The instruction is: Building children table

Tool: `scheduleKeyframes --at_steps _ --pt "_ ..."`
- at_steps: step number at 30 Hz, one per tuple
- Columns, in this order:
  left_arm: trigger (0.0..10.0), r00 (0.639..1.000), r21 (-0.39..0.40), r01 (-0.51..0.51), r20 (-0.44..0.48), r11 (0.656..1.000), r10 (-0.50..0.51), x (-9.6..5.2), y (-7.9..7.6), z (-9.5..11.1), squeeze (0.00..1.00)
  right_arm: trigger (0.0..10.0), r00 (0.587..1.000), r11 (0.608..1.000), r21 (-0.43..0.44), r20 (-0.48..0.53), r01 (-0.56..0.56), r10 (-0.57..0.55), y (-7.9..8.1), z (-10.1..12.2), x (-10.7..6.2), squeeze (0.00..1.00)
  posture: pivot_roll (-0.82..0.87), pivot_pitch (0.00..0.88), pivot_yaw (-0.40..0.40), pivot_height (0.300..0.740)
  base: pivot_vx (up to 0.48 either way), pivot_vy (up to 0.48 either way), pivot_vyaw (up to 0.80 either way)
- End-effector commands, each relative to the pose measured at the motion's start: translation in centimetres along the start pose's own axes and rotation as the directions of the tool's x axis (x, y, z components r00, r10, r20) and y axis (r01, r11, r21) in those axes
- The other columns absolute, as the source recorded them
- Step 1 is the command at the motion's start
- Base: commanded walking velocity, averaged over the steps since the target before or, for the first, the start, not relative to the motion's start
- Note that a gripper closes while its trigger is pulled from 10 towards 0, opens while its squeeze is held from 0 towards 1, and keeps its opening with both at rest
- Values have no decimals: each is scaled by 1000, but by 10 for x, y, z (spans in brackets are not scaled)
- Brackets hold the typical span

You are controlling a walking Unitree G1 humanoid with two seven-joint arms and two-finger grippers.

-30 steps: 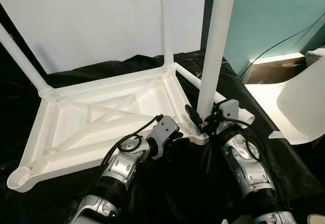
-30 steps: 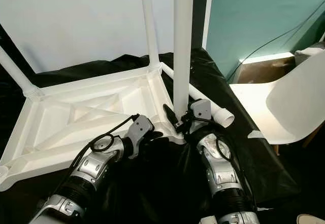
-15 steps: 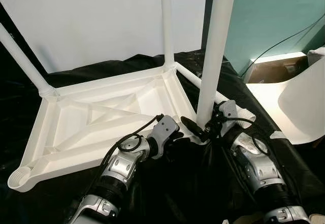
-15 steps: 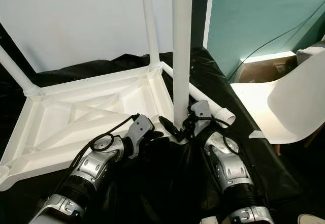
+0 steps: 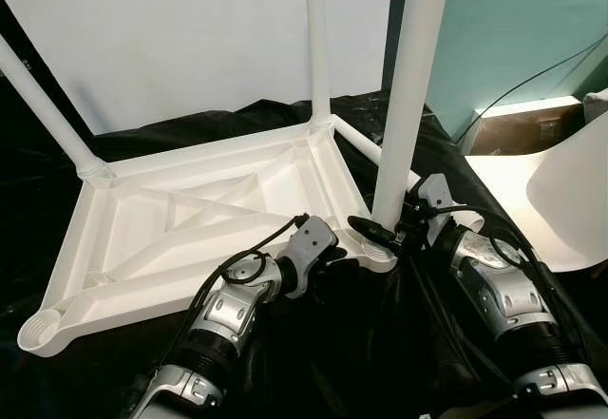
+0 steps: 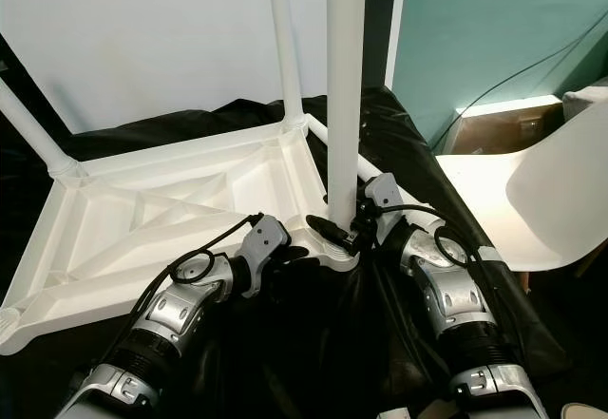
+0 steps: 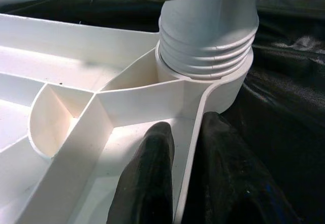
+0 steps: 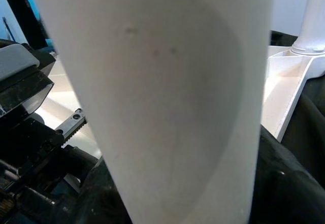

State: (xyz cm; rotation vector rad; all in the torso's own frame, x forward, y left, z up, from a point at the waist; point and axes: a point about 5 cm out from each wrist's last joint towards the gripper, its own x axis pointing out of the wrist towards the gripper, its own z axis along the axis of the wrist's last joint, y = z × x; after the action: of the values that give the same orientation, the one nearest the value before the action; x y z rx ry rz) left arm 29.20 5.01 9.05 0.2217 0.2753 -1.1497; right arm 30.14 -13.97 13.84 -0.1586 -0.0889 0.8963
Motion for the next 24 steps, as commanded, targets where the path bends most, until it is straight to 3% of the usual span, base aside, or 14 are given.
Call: scheduleKeyframes --at_steps 1,3,6,9,10,11,20,21,22,23,24 --pt "10000 992 -119 35 -116 992 -49 6 -16 -34 0 0 993 993 17 5 -115 115 31 -8 14 0 56 0 52 740 0 0 0" --pt "10000 992 -119 35 -116 992 -49 6 -16 -34 0 0 996 996 15 3 -91 91 32 -10 13 0 56 0 52 740 0 0 0" --pt "10000 992 -115 37 -120 993 -50 5 -16 -34 0 0 995 995 33 4 95 -95 30 -17 12 0 56 0 52 740 0 0 0" --pt "10000 992 -112 38 -119 993 -51 5 -15 -33 0 0 946 945 55 -1 324 -324 24 -23 11 0 58 0 55 740 0 0 0" --pt "10000 992 -112 38 -119 993 -51 5 -15 -33 0 0 946 945 55 -1 324 -324 24 -23 11 0 58 0 55 740 0 0 0" --pt "10000 992 -113 39 -117 993 -52 5 -15 -33 0 0 918 917 58 5 395 -396 21 -23 11 0 57 0 57 740 0 0 0" --pt "10000 992 -115 38 -119 993 -52 4 -15 -34 0 0 868 867 61 21 495 -496 27 -22 19 0 64 0 54 740 0 0 0" --pt "10000 992 -115 37 -119 993 -51 4 -15 -34 0 4941 872 872 54 28 486 -488 27 -21 20 0 65 0 53 740 0 0 0" --pt "10000 992 -115 36 -119 993 -50 3 -15 -34 0 4941 874 874 47 34 484 -486 27 -21 21 0 65 0 53 740 0 0 0" --pt "10000 992 -116 35 -119 993 -49 3 -15 -34 0 10000 882 883 34 39 468 -470 28 -20 22 0 64 0 52 740 0 0 0" --pt "10000 992 -116 35 -119 993 -49 3 -15 -34 0 10000 882 883 34 39 468 -470 28 -20 22 0 64 0 52 740 0 0 0"
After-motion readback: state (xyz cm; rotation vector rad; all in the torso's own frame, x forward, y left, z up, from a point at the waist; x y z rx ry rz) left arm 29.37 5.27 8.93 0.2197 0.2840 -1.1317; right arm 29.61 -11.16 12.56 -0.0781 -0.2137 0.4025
